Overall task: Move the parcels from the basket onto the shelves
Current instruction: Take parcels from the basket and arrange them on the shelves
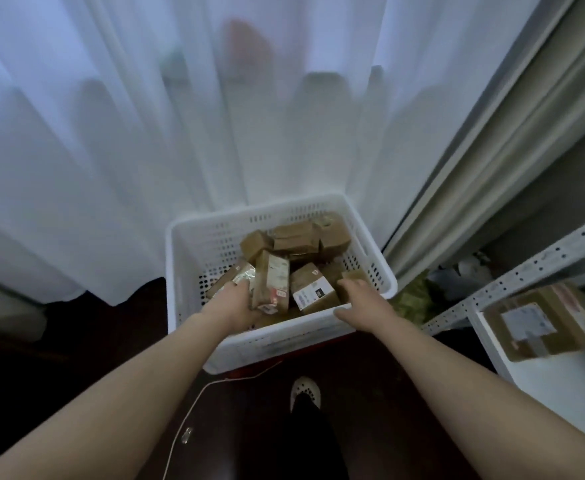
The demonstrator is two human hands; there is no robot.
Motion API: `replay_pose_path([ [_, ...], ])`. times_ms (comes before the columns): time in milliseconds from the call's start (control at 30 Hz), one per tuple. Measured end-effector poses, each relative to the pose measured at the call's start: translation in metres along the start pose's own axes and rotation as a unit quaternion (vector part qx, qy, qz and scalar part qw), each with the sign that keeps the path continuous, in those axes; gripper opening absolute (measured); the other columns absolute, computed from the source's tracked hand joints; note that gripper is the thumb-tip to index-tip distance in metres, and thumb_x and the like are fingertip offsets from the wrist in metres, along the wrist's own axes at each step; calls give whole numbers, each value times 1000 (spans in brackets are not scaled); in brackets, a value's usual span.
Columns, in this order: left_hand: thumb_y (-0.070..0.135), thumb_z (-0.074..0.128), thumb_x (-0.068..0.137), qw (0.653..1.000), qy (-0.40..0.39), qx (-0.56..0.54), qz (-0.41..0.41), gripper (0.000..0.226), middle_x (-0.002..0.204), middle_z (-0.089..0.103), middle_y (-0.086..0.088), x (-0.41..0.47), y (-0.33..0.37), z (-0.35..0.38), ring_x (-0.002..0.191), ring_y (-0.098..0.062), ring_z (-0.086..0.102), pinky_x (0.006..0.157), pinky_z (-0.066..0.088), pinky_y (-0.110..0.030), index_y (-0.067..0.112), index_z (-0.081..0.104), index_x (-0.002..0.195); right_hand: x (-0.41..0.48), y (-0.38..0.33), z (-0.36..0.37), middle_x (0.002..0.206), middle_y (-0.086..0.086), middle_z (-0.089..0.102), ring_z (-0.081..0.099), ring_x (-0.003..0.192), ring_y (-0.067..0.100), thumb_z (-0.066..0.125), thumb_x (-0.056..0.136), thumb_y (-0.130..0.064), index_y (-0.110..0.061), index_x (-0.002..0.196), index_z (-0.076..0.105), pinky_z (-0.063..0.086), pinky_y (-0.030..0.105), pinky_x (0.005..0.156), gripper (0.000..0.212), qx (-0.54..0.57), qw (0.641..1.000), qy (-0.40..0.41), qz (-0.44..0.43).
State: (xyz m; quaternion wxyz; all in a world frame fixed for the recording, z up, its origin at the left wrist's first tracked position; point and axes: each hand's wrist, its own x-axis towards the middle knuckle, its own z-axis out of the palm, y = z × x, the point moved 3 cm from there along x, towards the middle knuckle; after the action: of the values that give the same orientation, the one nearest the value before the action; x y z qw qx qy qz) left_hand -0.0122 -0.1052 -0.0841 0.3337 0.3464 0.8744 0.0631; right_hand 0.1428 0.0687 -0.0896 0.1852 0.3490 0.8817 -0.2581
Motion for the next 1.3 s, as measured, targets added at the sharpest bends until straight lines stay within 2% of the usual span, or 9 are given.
replay_pose_path([
  [233,25,59,90,995,-36,-46,-75,51,121,58,-10,107,-33,-4,105,-25,57,73,41,-25,16,42,137,142,8,9,129,6,52,54,113,24,56,91,-18,-14,132,46,46,32,86,42,51,997,-54,30],
  [333,31,57,93,990,-67,-69,-102,58,141,46,-11,141,-43,10,122,-26,50,87,43,-29,11,35,143,189,17,21,128,11,56,55,114,27,55,91,-12,-9,128,49,48,35,91,38,61,994,-64,67],
  [467,32,56,93,983,-108,-95,-113,63,143,42,-11,192,-64,43,114,-26,55,76,42,-26,13,29,146,240,33,47,123,11,60,59,110,26,53,91,-7,-8,123,52,51,35,87,33,71,989,-79,105],
  [567,33,54,94,980,-116,-110,-121,65,150,35,-11,228,-76,67,126,-26,46,86,40,-25,15,24,149,271,45,72,121,15,61,60,107,28,51,90,-5,-4,121,53,50,31,81,31,61,984,-97,133],
  [733,19,47,99,965,-139,-175,-139,39,137,47,-17,272,-78,99,124,-30,46,94,40,-30,1,43,134,302,54,109,129,19,49,53,115,32,50,93,-7,1,132,42,45,32,84,40,31,979,-131,155],
  [867,42,60,88,930,-158,-276,-185,71,125,54,0,305,-96,143,114,-19,54,88,47,-24,2,32,140,312,58,131,135,18,35,42,122,34,51,93,-13,-8,147,25,43,40,94,60,-13,978,-148,143],
  [967,31,71,82,901,-153,-335,-229,91,136,50,-8,320,-108,168,123,-24,51,96,46,-32,7,14,149,313,58,138,136,15,32,37,124,32,52,93,-13,-12,148,23,43,39,92,62,-48,979,-145,136],
  [1167,5,70,82,855,-195,-396,-272,61,130,54,-10,309,-99,156,115,-27,56,96,49,-36,6,40,135,303,55,133,140,15,32,34,128,32,49,93,-15,-5,137,39,39,39,100,46,-28,979,-146,138],
  [1300,5,71,80,848,-224,-412,-248,49,115,63,-8,280,-98,116,103,-24,62,89,54,-38,6,51,125,280,38,108,133,17,45,49,114,31,44,95,-10,-8,142,38,46,36,91,47,82,984,-103,119],
])
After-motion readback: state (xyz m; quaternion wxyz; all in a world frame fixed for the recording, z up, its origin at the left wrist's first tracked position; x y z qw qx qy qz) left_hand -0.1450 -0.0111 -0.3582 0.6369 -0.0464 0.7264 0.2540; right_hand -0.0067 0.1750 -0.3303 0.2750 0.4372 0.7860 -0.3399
